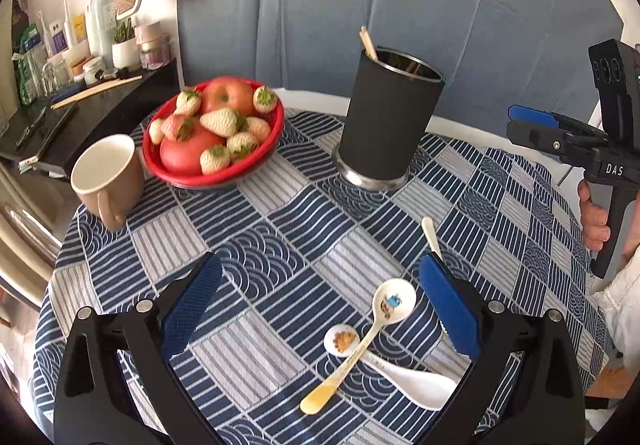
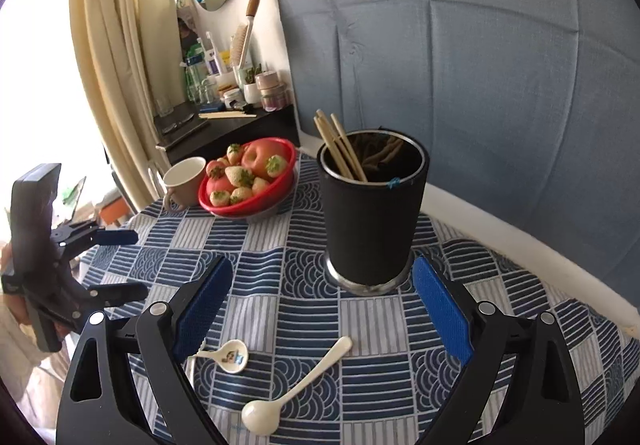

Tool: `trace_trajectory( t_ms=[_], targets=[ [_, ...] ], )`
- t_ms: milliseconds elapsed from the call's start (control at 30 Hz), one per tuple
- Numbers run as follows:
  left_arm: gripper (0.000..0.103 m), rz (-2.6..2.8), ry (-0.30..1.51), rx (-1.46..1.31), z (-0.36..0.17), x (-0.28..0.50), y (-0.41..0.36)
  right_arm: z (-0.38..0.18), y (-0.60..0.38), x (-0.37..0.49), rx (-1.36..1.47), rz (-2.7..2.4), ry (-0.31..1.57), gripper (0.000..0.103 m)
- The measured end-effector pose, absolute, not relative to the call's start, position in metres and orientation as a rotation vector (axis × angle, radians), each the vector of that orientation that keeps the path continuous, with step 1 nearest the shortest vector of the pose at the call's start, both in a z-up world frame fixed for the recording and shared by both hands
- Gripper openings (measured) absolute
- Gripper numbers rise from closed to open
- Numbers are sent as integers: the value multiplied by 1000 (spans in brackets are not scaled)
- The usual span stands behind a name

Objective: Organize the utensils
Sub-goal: 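Move both tools down to the cartoon spoon with the yellow handle, then close the left tool on the yellow handle while the right tool grips the spoon bowl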

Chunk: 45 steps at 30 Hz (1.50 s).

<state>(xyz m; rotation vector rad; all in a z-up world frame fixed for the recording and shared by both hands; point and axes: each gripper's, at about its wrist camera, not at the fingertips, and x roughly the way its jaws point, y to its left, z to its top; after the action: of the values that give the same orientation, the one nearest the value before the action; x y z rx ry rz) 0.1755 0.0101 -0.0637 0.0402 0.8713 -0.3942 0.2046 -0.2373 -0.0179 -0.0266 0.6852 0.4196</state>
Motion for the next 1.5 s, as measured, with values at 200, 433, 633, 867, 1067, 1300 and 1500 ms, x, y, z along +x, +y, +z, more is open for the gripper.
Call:
trace_trajectory(
  t_ms=[200, 433, 633, 867, 1067, 1300, 1500],
  targets=[
    [97, -339, 956, 54, -89, 155, 23, -65, -216, 197, -24, 494, 803, 87],
    [97, -304, 1051, -12, -118, 151, 28, -101, -197, 198, -31, 540, 905, 87],
    [97, -310, 1115, 3, -130, 146, 22, -118, -189, 204, -29, 589, 979, 86],
    [97, -355, 1174, 70, -138, 146, 14, -133, -177, 210, -12, 636, 1050, 71],
    [97, -375, 1183, 106, -146, 148, 11, -147, -159, 213, -70, 635, 1103, 45],
    [97, -405, 1148, 146, -152, 150, 8, -156, -148, 208, -35, 637, 1155, 8],
    [65, -467, 1132, 227, -157, 148, -2, -153, -154, 211, 46, 627, 1159, 6]
  ],
)
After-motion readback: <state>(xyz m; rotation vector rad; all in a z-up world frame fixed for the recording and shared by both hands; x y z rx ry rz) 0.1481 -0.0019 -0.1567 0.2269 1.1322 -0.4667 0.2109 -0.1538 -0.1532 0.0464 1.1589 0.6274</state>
